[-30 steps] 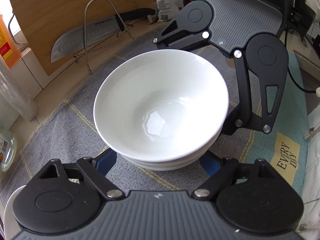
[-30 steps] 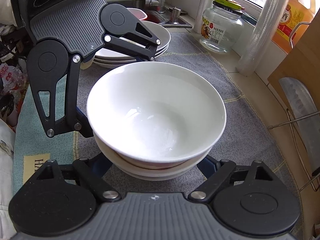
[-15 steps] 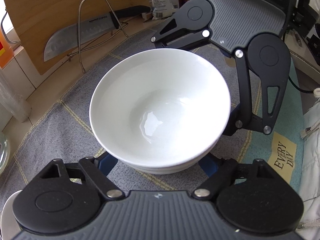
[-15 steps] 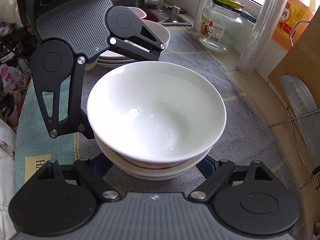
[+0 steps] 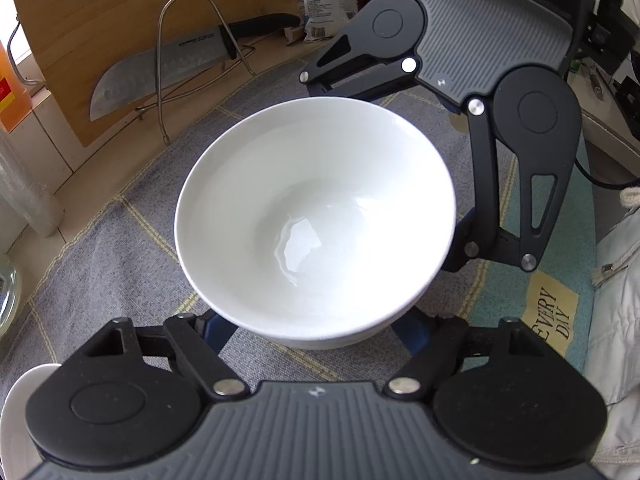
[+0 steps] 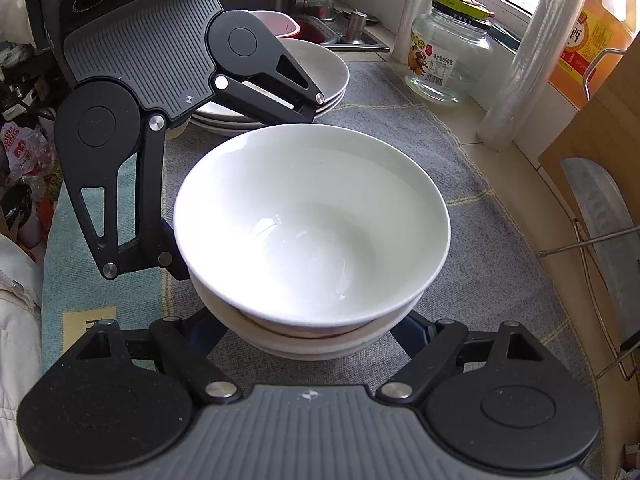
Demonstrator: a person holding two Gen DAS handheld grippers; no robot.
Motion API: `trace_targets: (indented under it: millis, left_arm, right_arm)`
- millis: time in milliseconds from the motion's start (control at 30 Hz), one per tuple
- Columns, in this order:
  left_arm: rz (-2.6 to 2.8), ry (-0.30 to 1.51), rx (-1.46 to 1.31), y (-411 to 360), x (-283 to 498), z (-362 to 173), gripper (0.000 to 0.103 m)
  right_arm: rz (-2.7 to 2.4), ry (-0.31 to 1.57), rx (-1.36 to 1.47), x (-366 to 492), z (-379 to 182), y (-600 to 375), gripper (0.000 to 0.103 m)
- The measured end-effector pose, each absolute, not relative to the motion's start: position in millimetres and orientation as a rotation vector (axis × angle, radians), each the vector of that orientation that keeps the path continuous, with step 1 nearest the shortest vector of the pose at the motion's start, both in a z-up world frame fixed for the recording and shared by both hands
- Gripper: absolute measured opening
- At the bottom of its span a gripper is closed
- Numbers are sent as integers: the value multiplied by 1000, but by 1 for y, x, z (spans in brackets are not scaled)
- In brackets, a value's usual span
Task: Organize plates and bowls
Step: 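Carry the bowl stack with both tools over the floral-rim plate stack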
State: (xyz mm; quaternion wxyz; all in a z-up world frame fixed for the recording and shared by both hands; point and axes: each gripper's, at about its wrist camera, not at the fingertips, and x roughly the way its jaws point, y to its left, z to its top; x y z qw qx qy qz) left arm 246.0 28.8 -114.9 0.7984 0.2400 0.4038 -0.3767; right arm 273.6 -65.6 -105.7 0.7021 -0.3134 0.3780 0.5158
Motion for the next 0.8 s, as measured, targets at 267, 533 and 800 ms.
trace_targets:
  millis: [267,533,800]
  left_arm:
    - [-742,835,497,43,228,-86,81]
    - [-665,823,488,71,214,-71,81]
    - [-654,804,494,109,213,-69,81]
  right_arm:
    - [1187,774,-756,263,-76,-53,90]
    - [1241,715,-792,261,-59,-23,90]
    - [1227,699,-816,256,-56,19,90]
